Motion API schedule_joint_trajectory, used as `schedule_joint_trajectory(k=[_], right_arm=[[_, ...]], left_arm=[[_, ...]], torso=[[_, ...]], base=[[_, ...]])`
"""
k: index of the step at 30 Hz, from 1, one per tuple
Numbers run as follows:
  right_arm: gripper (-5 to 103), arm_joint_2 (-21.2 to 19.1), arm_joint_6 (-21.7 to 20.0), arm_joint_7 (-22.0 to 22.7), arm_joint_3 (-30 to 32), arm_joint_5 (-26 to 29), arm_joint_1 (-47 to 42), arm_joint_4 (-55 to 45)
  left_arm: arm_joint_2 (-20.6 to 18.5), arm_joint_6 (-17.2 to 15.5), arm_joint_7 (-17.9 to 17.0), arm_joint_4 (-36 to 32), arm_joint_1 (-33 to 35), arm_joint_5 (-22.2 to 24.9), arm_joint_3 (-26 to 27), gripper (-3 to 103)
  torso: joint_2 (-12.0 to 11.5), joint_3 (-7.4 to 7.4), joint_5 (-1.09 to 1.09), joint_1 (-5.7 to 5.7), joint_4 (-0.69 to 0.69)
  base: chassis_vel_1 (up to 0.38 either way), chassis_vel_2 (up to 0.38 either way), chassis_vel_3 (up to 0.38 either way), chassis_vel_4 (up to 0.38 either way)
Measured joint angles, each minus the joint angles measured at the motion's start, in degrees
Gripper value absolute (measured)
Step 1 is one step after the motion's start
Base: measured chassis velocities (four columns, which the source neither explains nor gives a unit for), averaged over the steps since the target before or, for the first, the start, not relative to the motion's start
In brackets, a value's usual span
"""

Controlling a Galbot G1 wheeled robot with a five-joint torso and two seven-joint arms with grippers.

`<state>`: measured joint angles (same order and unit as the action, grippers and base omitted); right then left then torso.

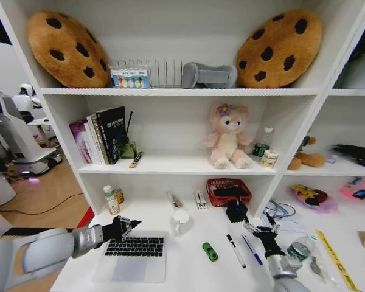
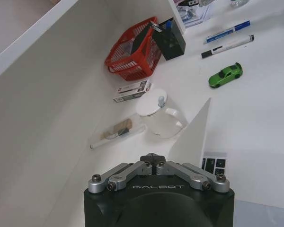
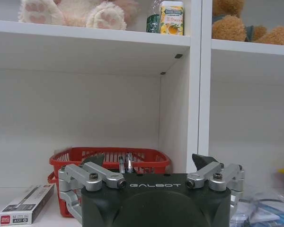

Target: Organize the objects on the table.

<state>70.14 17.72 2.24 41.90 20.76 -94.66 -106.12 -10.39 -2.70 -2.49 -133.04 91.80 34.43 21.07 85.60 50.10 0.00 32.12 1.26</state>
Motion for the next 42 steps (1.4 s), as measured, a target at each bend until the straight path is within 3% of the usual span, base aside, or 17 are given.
schedule_joint_trajectory(k=[6,12,16,19,23,25,26,30,31,32,33,35,36,38,39,41,42], right_arm=[[100,-0.1,-0.2,0.4,0.0,0.0,-0.1,-0.5],[100,-0.1,-1.0,1.2,1.4,0.3,-0.4,-1.4],[100,0.1,-1.5,1.6,1.7,0.5,-0.3,-1.7],[100,0.1,-2.2,2.1,1.4,0.5,-0.1,-1.8],[100,-0.1,-2.3,2.1,1.2,-0.1,-0.9,-2.4],[100,-0.3,-2.3,2.1,1.1,-0.7,-1.5,-2.9],[100,-0.3,-2.4,2.1,1.1,-1.1,-1.9,-3.5],[100,-0.5,-2.6,2.1,1.1,-1.6,-2.8,-4.6],[100,-0.8,-2.7,2.1,1.1,-2.0,-3.5,-5.3],[100,-1.2,-2.8,2.1,1.1,-2.4,-4.4,-6.2],[100,-1.2,-2.8,2.1,1.1,-2.4,-4.4,-6.2],[100,-1.9,-3.0,1.9,1.1,-2.9,-7.4,-8.6],[100,-1.9,-3.0,1.9,1.1,-2.9,-7.4,-8.6],[100,-2.0,-1.8,0.9,1.0,-4.1,-9.9,-10.0],[100,-2.0,-1.8,0.9,1.0,-4.1,-9.9,-10.0],[100,-2.2,-0.5,0.3,0.6,-5.6,-11.8,-10.7],[100,-2.2,-0.5,0.3,0.6,-5.6,-11.8,-10.7]], left_arm=[[6.8,-2.0,-2.0,-1.4,2.7,-4.2,-3.8,0],[11.1,-2.1,-3.0,-0.3,4.8,-6.7,-6.4,0],[14.9,-2.1,-3.2,0.6,10.6,-10.1,-4.3,0],[20.3,-1.2,-2.8,3.8,18.6,-15.5,-2.9,0],[22.6,0.0,-3.0,5.0,20.8,-16.8,-1.3,0],[24.2,0.2,-4.1,4.7,19.6,-14.7,-0.2,0],[25.6,-0.2,-5.1,3.9,18.0,-12.2,0.6,11],[29.3,-1.3,-6.8,2.7,16.3,-8.2,3.4,16],[31.7,-1.5,-7.2,2.8,16.3,-6.7,6.1,27],[34.3,-1.6,-7.2,3.0,16.8,-5.5,9.1,27],[34.3,-1.6,-7.2,3.0,16.8,-5.5,9.1,27],[41.6,-1.9,-6.2,3.4,18.8,-1.6,17.8,43],[41.6,-1.9,-6.2,3.4,18.8,-1.6,17.8,43],[46.9,-1.9,-5.3,3.4,20.1,1.0,23.5,48],[46.9,-1.9,-5.3,3.4,20.1,1.0,23.5,48],[51.3,-1.5,-4.7,3.6,20.7,2.9,27.1,65],[51.3,-1.5,-4.7,3.6,20.7,2.9,27.1,65]], torso=[[0.0,0.0,-0.01,0.0,-0.05],[0.0,0.0,-0.01,0.0,-0.02],[0.0,-0.01,0.01,0.0,0.01],[0.0,0.0,-0.03,0.0,-0.08],[0.0,-0.01,0.0,-0.01,-0.05],[0.0,0.0,0.0,-0.01,-0.01],[0.0,-0.01,0.0,0.0,0.0],[0.0,0.0,0.0,0.0,-0.01],[0.0,0.0,0.01,0.0,-0.02],[0.0,0.0,0.0,0.0,-0.02],[0.0,0.0,0.0,0.0,-0.02],[0.0,-0.01,-0.02,0.0,-0.04],[0.0,-0.01,-0.02,0.0,-0.04],[0.0,-0.01,0.0,-0.01,-0.04],[0.0,-0.01,0.0,-0.01,-0.04],[0.0,-0.01,0.0,-0.01,-0.03],[0.0,-0.01,0.0,-0.01,-0.03]], base=[[0.0,0.0,0.0,0.0],[0.0,0.0,0.0,0.0],[0.0,0.0,0.0,0.0],[0.0,0.0,0.0,0.0],[0.0,0.0,0.0,0.0],[0.0,0.0,0.0,0.0],[0.0,0.0,0.0,0.0],[0.0,0.0,0.0,0.0],[0.0,0.0,0.0,0.0],[0.0,0.0,0.0,0.0],[0.0,0.0,0.0,0.0],[0.0,0.0,0.0,0.0],[0.0,0.0,0.0,0.0],[0.0,0.0,0.0,0.0],[0.0,0.0,0.0,0.0],[0.0,0.0,0.0,0.0],[0.0,0.0,0.0,0.0]])
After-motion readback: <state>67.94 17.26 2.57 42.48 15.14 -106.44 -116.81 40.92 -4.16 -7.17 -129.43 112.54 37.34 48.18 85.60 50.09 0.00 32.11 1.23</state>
